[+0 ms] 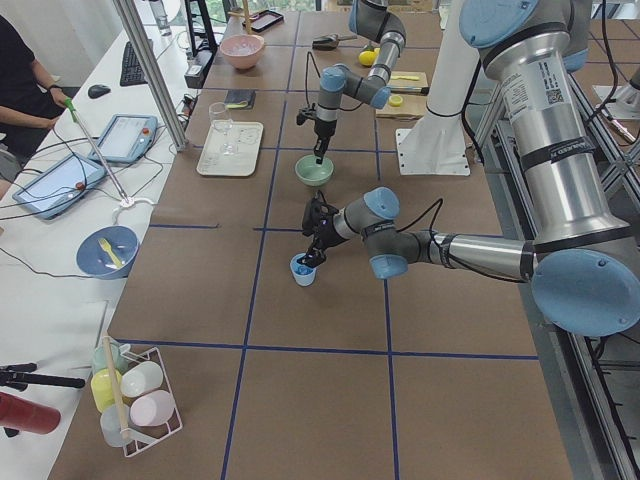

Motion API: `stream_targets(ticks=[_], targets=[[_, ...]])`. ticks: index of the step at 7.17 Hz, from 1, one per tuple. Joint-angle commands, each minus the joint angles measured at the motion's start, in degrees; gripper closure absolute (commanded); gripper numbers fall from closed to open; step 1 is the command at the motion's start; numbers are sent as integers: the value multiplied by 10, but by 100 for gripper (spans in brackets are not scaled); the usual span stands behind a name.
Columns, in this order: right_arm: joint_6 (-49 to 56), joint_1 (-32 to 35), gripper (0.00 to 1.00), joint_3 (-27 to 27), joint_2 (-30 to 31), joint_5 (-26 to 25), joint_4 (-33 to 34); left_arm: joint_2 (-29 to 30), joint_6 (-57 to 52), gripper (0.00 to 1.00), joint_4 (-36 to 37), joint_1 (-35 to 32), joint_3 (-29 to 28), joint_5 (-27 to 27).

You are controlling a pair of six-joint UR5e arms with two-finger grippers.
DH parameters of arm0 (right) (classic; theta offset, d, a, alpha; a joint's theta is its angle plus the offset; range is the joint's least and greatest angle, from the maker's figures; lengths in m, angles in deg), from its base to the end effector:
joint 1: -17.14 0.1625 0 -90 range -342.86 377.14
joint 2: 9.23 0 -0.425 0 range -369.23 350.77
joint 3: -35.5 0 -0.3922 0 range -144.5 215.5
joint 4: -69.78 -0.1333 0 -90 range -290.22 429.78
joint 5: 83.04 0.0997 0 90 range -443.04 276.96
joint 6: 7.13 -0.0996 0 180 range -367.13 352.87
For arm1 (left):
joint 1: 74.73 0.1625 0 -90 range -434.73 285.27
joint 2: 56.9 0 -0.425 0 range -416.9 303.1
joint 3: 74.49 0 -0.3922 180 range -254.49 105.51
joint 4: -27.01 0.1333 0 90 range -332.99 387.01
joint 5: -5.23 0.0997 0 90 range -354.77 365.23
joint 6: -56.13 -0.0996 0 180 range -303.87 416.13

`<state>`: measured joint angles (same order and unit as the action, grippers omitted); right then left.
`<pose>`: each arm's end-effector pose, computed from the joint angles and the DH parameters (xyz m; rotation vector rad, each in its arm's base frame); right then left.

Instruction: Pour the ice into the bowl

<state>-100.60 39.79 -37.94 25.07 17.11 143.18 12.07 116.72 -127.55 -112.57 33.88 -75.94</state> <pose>-0.6867 -0.4120 0.1272 0.0010 -0.9885 0.3322 0.2034 -0.3462 0.5358 0.7139 0.8224 -0.2156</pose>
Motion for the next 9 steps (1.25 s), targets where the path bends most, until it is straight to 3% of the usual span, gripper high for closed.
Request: stream_targets(ticks=[1, 3, 6, 7, 9], targets=[[3, -1, 1, 1, -2, 0, 0, -31, 44, 0, 2, 84, -1, 86], [2, 0, 0, 1, -14, 2, 0, -42, 52, 0, 1, 91, -7, 103], [6, 11, 0, -5, -21, 20, 12, -35, 119, 0, 0, 159, -44, 173], [7, 23, 0, -20, -24, 46, 41, -28, 120, 0, 0, 161, -56, 184], [96, 35, 0, -104, -22, 51, 200, 3, 120, 0, 0, 160, -74, 205]])
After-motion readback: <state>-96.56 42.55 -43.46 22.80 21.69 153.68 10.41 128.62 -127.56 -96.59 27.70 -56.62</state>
